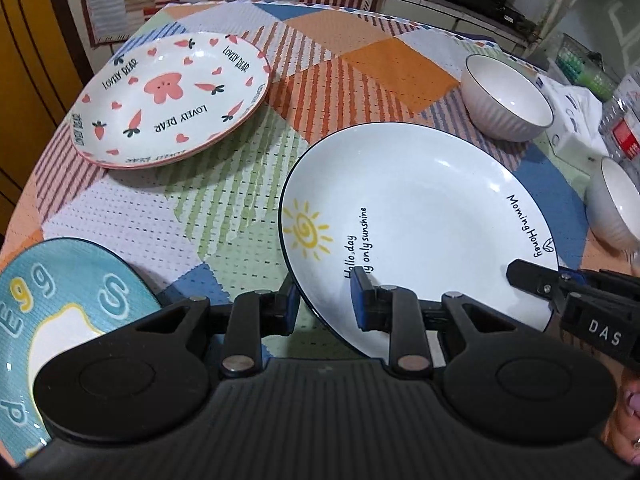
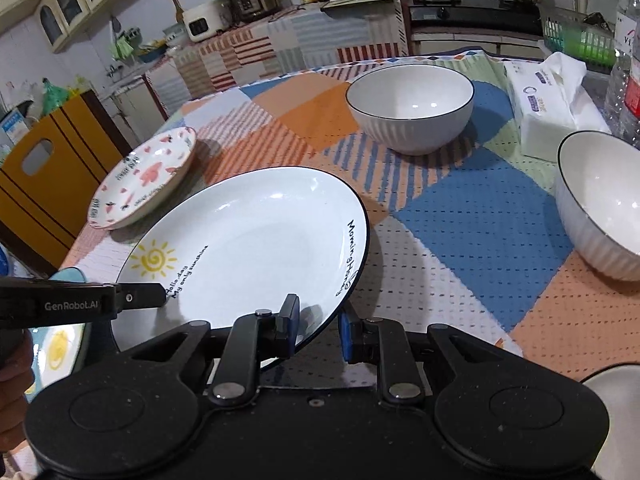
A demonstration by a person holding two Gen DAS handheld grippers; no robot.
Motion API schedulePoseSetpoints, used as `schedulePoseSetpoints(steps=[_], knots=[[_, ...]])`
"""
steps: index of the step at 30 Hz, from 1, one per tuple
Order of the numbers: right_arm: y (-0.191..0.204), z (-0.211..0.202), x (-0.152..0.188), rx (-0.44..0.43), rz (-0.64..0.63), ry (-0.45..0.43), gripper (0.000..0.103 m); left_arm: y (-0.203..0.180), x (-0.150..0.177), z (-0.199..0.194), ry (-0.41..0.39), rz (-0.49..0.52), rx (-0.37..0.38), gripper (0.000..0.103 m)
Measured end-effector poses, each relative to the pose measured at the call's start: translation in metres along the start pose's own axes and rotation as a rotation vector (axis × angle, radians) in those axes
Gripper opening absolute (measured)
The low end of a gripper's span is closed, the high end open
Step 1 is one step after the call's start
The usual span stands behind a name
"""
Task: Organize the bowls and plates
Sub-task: 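Lift the sun plate with both grippers and carry it toward the bowls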
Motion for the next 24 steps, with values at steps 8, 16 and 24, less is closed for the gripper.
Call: schedulePoseSetpoints(steps=[8, 16, 24], knots=[[0.0, 0.014, -0.003, 0.058, -0.011, 0.061, 0.026, 0.004, 0.002, 0.012, 0.05, -0.061, -0.004, 0.025], [0.009, 0.008, -0.001, 0.111, -0.073, 0.049, 0.029, -0.004, -0.002, 0.004, 0.085, 0.008, -0.035, 0.025], [0.028, -0.033, -0.011, 0.066, -0.132, -0.014, 0.031, -0.019, -0.012, -0.043, 0.096, 0.158, -0.016, 0.026]])
Point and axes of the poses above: each gripper's, at about its wrist camera, not at the fingertips, and z roughly the way its jaws point, y to its left, x to its underside, the point moved 3 cm from there along z, roughly the way its jaws point, and after that the axes turned 12 degrees about -y, right-handed, at the moved point
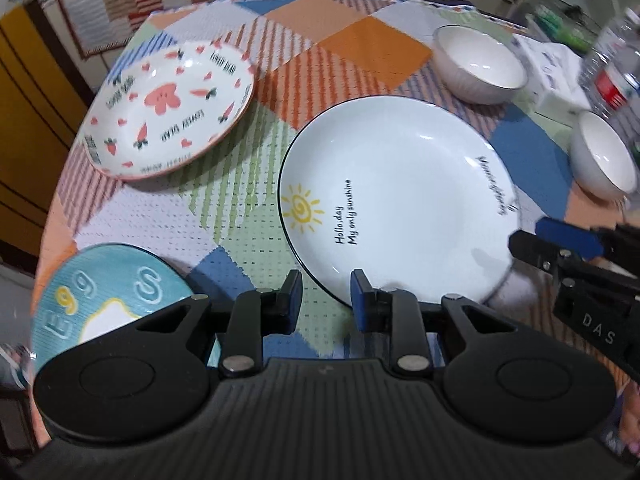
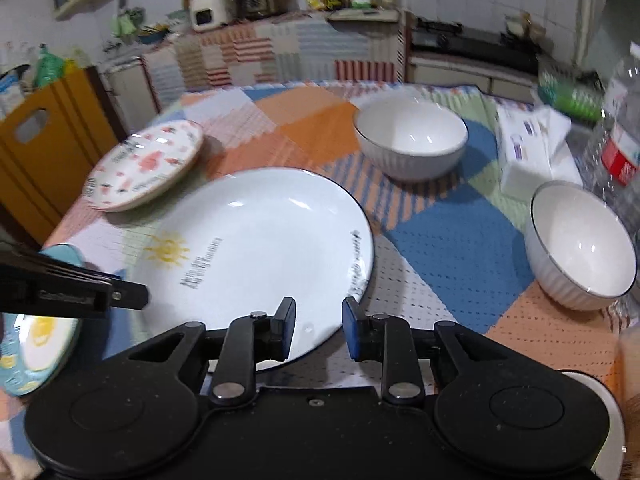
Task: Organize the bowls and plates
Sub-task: 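Lift the sun plate with both grippers and carry it toward the bowls, then lower the sun plate onto the table and open both grippers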
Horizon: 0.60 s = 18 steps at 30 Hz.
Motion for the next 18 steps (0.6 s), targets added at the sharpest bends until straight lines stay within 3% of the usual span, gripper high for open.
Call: schedulePoseSetpoints(steps=[4, 8, 13, 18], knots=[[0.015, -0.026, -0.01, -0.051, -0.035, -0.035, 0.033, -0.004, -0.003, -0.026, -0.011, 0.057, 0.012, 0.028], [0.03, -0.045, -0.016, -0.076, -0.098, -0.052, 0.043, 0.001, 0.001, -0.05, 0.007, 0.078, 0.048, 0.028], [0.047, -0.067, -0.019, -0.142, -0.145, -0.066, 0.05, 0.02, 0.016, -0.066, 0.081, 0.04, 0.097, 0.028], [0.071, -0.089, -0.023, -0.212, -0.2, -0.095, 0.057, 0.045, 0.036, -0.085, 0.095, 0.044, 0.079, 0.028]])
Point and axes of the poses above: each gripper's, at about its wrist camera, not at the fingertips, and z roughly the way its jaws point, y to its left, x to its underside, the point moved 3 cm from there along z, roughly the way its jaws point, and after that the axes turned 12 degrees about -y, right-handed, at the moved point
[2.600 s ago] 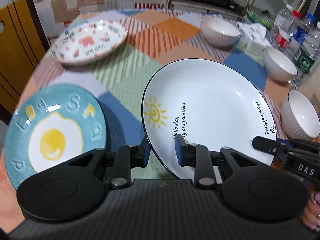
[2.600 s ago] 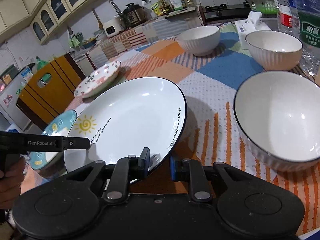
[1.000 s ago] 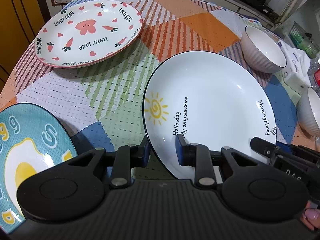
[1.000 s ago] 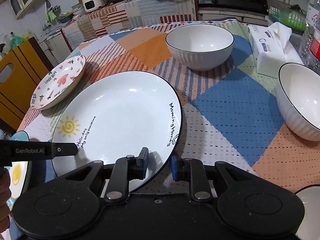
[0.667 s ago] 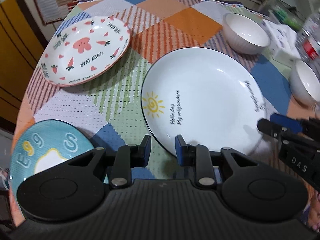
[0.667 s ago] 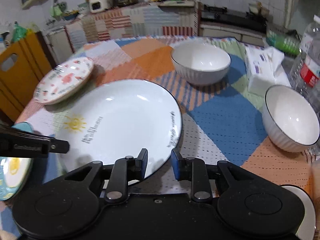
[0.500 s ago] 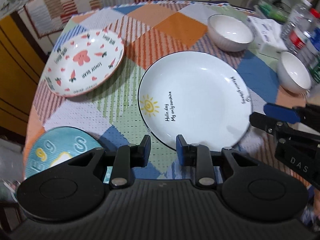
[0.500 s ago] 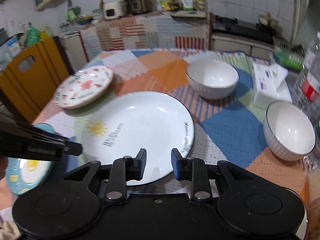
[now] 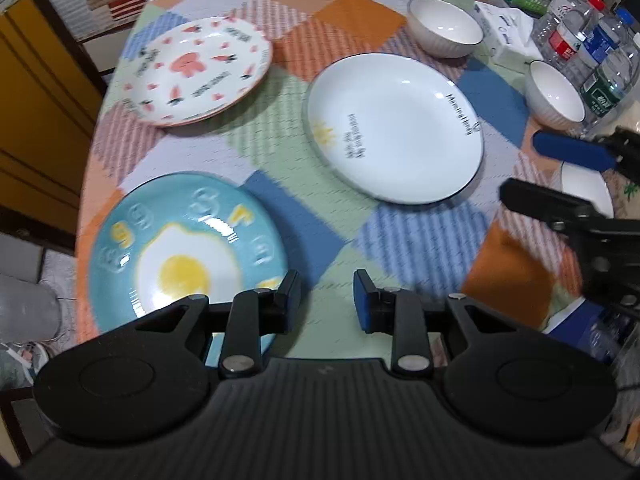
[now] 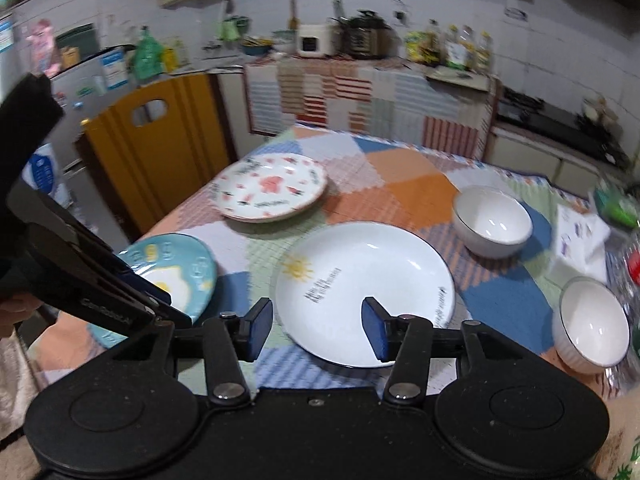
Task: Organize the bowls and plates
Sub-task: 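Lower the sun plate onto the table and open both grippers, then grip the blue egg plate rim with both grippers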
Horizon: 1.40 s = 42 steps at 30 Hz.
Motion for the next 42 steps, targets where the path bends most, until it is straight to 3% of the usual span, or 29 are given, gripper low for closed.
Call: schedulePoseSetpoints(steps=[3, 12, 14, 17, 20, 22, 28, 30, 36, 40, 42], knots=[[0.018, -0.006, -0.005, -0.053, -0.031, -0.02, 0.063, 0.02, 0.012, -0.016, -0.014, -0.001, -0.011, 0.028], [0.075, -0.007, -0.011, -0.209, -0.143, -0.054, 0.086, 0.095, 0.047, -0.052, -0.068, 0.084, -0.046, 0.047], [0.09, -0.006, -0.007, -0.243, -0.194, -0.086, 0.087, 0.111, 0.053, -0.051, -0.077, 0.091, -0.048, 0.052], [0.107, 0.007, 0.001, -0.284, -0.27, -0.128, 0.087, 0.134, 0.06, -0.042, -0.09, 0.077, -0.058, 0.056], [0.117, 0.026, 0.012, -0.299, -0.279, -0.091, 0.084, 0.153, 0.065, -0.029, -0.103, 0.047, -0.033, 0.057], [0.118, 0.039, 0.016, -0.26, -0.221, -0.055, 0.084, 0.162, 0.066, -0.021, -0.103, 0.022, -0.028, 0.057], [0.109, 0.081, 0.036, -0.292, -0.053, 0.106, 0.081, 0.175, 0.061, 0.008, -0.083, 0.016, -0.047, 0.057], [0.105, 0.095, 0.045, -0.298, 0.009, 0.153, 0.073, 0.178, 0.061, 0.019, -0.066, 0.036, -0.052, 0.057], [0.105, 0.118, 0.067, -0.305, 0.117, 0.195, 0.067, 0.187, 0.067, 0.037, -0.02, -0.004, -0.04, 0.053], [0.106, 0.126, 0.07, -0.277, 0.138, 0.202, 0.066, 0.189, 0.071, 0.04, 0.0, -0.021, -0.038, 0.039], [0.106, 0.129, 0.07, -0.271, 0.147, 0.201, 0.06, 0.19, 0.072, 0.043, 0.012, -0.031, -0.049, 0.031]])
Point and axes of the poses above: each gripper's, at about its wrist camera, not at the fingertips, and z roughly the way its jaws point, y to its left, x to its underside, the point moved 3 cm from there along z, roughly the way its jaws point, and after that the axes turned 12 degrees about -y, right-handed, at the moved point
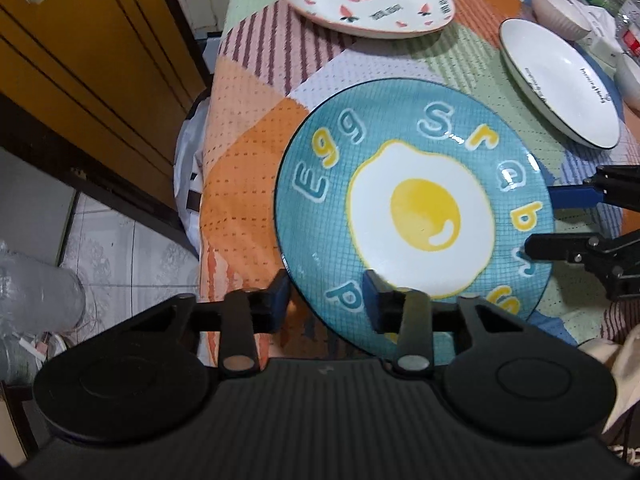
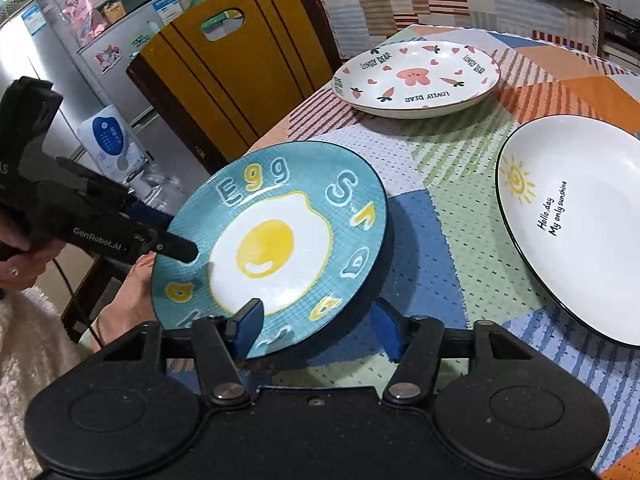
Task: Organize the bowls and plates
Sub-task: 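Grip the blue egg plate rim with both grippers, then lift the egg plate with both grippers and carry it over the sun plate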
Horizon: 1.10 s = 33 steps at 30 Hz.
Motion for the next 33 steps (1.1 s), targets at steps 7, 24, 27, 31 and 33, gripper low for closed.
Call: schedulePoseSetpoints(steps=[7, 24, 27, 31, 33], knots=[[-0.007, 0.008, 0.001, 0.007, 0.076, 0.008, 0.034, 0.005, 0.004, 0.001, -0.019, -0.076, 0.001, 0.03], [-0.016, -0.008, -0.005, -0.005, 0.067, -0.02, 0.024, -0.015, -0.001, -0.019, -0.076, -0.075, 0.026, 0.029], [-0.019, -0.019, -0.009, -0.016, 0.074, -0.038, 0.024, -0.021, -0.01, -0.029, -0.088, -0.066, 0.026, 0.029], [-0.02, -0.041, -0.022, -0.007, 0.033, -0.074, 0.024, -0.037, -0.033, -0.037, -0.103, -0.064, 0.033, 0.029], [-0.024, -0.054, -0.028, 0.006, 0.006, -0.094, 0.024, -0.05, -0.047, -0.037, -0.113, -0.034, 0.053, 0.029]])
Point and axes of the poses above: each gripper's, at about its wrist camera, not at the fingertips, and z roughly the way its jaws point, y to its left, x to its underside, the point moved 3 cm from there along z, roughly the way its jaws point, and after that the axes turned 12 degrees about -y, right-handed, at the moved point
